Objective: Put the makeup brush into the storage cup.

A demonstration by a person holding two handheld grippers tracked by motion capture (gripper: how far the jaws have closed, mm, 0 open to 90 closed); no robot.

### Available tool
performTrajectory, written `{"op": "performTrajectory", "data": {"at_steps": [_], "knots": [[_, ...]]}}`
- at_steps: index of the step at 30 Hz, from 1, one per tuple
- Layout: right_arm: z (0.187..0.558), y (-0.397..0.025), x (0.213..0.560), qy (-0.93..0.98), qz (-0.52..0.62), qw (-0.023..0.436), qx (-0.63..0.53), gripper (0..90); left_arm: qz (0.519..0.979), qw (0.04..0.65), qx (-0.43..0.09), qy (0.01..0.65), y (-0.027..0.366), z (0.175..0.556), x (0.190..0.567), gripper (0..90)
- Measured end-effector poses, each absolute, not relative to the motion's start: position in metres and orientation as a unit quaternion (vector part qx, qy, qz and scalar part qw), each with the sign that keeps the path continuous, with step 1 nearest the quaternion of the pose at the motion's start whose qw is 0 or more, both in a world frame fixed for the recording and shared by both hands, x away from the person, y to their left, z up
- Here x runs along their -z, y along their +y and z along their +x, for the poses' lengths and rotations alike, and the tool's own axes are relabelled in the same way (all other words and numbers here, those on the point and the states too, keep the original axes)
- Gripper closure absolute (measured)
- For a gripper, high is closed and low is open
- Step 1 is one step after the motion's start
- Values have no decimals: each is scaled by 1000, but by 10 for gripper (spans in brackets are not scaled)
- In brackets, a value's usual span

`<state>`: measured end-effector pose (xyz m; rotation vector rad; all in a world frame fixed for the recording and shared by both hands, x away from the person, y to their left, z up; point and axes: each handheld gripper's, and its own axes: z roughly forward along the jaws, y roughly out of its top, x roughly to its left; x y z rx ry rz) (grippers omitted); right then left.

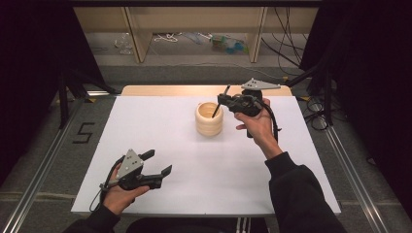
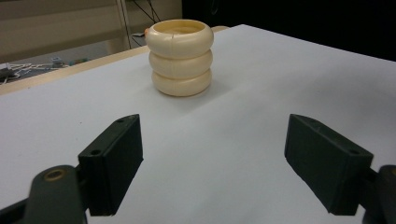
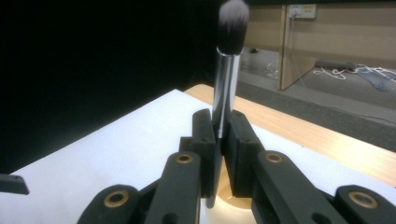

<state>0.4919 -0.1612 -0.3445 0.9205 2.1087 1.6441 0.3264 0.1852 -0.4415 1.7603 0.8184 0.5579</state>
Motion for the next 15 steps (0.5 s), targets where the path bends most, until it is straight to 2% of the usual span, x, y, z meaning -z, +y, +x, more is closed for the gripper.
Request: {"op": "performTrajectory", "data": {"at_steps": [15], "knots": [[509,-152,337,738,326,169,-565,841,737,534,-233,343,184,327,442,193]]}}
